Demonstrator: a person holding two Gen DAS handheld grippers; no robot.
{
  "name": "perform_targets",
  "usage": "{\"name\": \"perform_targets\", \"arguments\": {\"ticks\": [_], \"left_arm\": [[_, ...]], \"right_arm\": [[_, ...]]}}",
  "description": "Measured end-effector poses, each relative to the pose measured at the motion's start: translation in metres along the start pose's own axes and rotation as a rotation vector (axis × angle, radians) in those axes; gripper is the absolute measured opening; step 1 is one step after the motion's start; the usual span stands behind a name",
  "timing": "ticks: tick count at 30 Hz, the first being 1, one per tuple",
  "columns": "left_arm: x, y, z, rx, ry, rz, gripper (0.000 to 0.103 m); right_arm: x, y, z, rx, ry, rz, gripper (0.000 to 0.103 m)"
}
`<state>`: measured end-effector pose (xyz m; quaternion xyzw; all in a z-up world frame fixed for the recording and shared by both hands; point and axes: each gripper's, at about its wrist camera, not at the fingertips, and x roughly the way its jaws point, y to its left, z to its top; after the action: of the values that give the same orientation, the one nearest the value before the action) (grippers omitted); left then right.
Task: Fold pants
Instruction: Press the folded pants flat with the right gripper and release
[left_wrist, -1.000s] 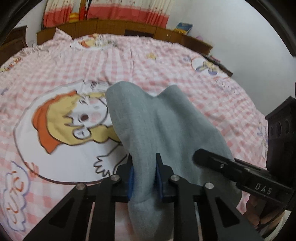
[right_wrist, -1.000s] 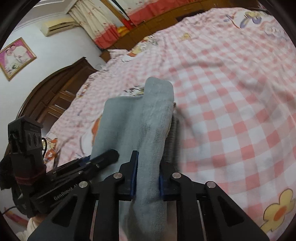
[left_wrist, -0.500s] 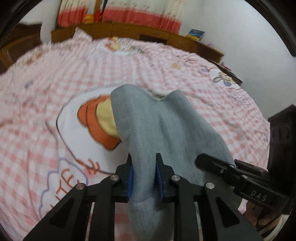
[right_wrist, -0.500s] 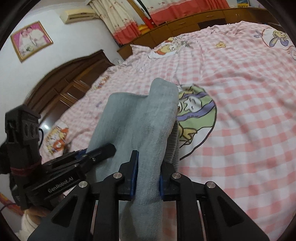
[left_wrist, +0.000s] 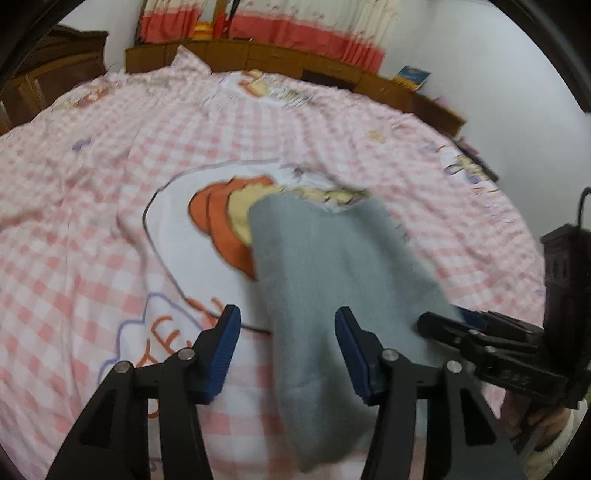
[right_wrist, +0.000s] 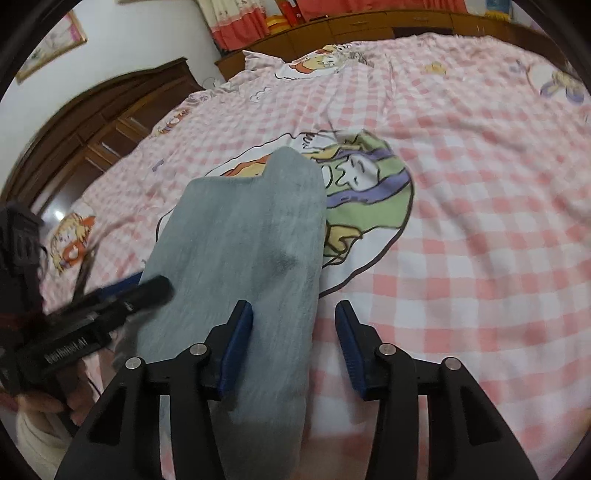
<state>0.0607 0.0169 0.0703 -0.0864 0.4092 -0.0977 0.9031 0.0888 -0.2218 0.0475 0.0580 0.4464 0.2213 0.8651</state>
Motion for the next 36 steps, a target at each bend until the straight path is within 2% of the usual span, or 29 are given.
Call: {"name": "perform_targets", "arguments": {"ticks": [3, 7, 8, 10, 11, 16, 18, 19, 24, 27, 32, 36], "left_arm": [[-0.015, -0.010, 0.012, 0.019, -0.035, -0.043, 0.056], [-0.009, -0.022, 0.029, 0.055, -0.077, -0.039, 0.054], [-0.001, -0.024, 0.033, 0.067, -0.065, -0.038, 0.042], [0.015, -0.026, 0.036, 0.079, -0.035, -0.038, 0.022], [0.026, -0.025, 0.038, 0.074, -0.018, -0.033, 0.022], [0.066, -0.012, 0.036, 0.035, 0.037, 0.008, 0.022], [0.083, -0.005, 0.033, 0.017, 0.090, -0.001, 0.022], [0.085, -0.003, 0.032, 0.010, 0.091, -0.008, 0.022], [0.072, -0.003, 0.027, 0.024, 0.070, -0.017, 0.022], [0.052, -0.008, 0.024, 0.022, 0.060, -0.011, 0.023], [0.019, -0.015, 0.005, 0.005, 0.055, -0.003, 0.033], [0.003, -0.020, -0.012, -0.012, 0.061, 0.046, 0.038]], "right_arm": [[-0.023, 0.010, 0.007, -0.064, -0.059, -0.029, 0.047], [-0.031, 0.016, 0.026, -0.086, -0.133, 0.024, 0.046], [-0.026, 0.017, 0.032, -0.085, -0.137, 0.017, 0.044], [-0.013, 0.017, 0.040, -0.078, -0.124, 0.030, 0.008], [-0.005, 0.016, 0.045, -0.071, -0.113, 0.029, 0.007], [0.035, 0.009, 0.050, -0.067, -0.076, -0.030, 0.007], [0.048, 0.005, 0.047, -0.066, -0.052, -0.059, 0.007], [0.053, 0.002, 0.046, -0.065, -0.039, -0.062, 0.007], [0.050, -0.005, 0.041, -0.049, -0.053, -0.036, 0.007], [0.030, -0.004, 0.040, -0.015, -0.071, -0.018, 0.007], [-0.010, 0.013, 0.020, -0.035, -0.094, -0.007, 0.009], [-0.026, 0.027, -0.003, -0.063, -0.075, -0.001, 0.014]]}}
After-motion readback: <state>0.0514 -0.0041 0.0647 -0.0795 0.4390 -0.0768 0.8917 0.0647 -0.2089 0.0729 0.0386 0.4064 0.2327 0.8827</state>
